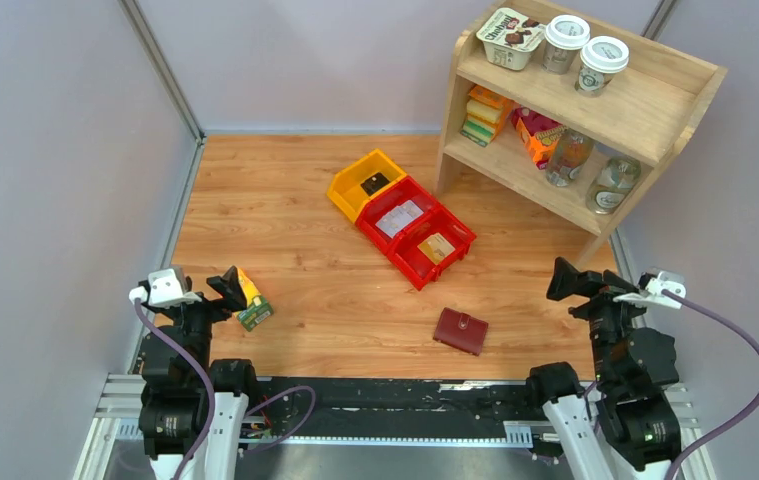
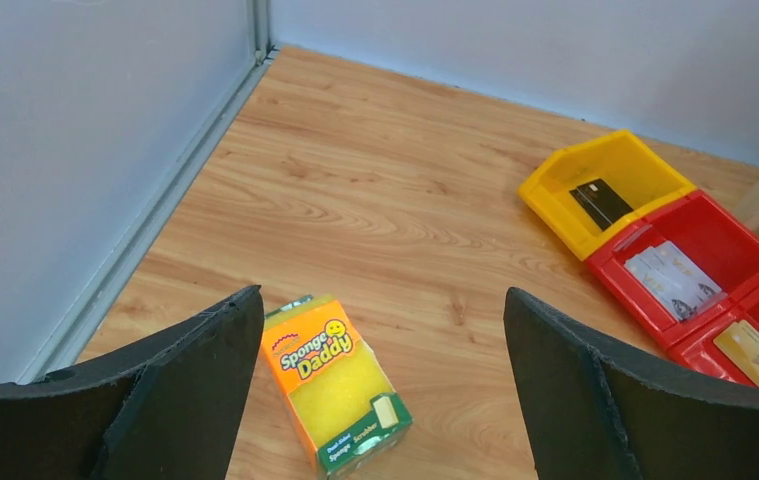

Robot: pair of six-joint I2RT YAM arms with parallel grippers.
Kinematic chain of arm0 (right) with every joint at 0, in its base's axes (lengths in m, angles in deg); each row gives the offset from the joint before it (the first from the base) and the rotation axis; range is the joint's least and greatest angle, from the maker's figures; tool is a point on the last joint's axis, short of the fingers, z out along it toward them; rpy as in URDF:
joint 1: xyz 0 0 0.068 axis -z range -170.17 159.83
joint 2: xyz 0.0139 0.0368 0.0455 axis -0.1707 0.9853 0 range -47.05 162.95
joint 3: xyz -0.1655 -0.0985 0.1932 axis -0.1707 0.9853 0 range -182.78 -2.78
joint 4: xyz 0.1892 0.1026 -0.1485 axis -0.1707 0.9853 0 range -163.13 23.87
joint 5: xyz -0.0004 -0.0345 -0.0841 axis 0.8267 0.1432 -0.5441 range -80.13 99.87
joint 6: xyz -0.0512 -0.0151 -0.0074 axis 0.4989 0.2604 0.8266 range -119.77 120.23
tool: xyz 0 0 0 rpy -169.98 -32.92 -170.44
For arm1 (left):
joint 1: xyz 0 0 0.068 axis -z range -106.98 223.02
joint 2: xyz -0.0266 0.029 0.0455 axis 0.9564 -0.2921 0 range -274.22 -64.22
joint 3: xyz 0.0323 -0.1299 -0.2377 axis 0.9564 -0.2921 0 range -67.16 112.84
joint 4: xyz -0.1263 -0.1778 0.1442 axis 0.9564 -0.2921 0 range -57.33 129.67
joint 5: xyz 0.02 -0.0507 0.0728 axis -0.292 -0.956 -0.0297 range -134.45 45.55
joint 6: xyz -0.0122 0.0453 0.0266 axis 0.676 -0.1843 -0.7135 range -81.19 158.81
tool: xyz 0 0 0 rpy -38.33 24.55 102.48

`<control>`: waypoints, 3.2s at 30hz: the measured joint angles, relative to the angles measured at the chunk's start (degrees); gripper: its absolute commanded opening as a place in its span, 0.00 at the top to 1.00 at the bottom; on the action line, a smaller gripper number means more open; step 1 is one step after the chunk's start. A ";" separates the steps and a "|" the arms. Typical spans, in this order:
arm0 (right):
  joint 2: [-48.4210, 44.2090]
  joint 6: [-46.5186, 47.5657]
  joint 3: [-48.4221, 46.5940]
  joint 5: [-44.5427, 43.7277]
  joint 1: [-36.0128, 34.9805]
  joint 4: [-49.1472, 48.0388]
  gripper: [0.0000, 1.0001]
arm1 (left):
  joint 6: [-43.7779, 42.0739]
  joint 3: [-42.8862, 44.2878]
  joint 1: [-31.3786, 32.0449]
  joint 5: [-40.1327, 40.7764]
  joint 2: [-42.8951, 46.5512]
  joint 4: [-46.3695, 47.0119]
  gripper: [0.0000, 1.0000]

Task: Take the credit cards out of the card holder
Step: Move the card holder to the center of the board.

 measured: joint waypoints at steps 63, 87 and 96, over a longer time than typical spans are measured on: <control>70.20 -27.04 -3.54 11.52 -42.86 -2.47 0.08 | 8.72 0.42 8.09 -28.72 -32.33 5.68 0.02; 81.77 -16.90 -4.13 18.64 -43.41 -12.26 0.45 | 36.11 -12.00 45.03 -4.92 -52.70 24.33 0.22; 78.82 -18.73 -4.79 13.97 -43.41 -11.96 0.55 | 39.04 -13.70 45.44 -4.28 -56.41 29.94 0.25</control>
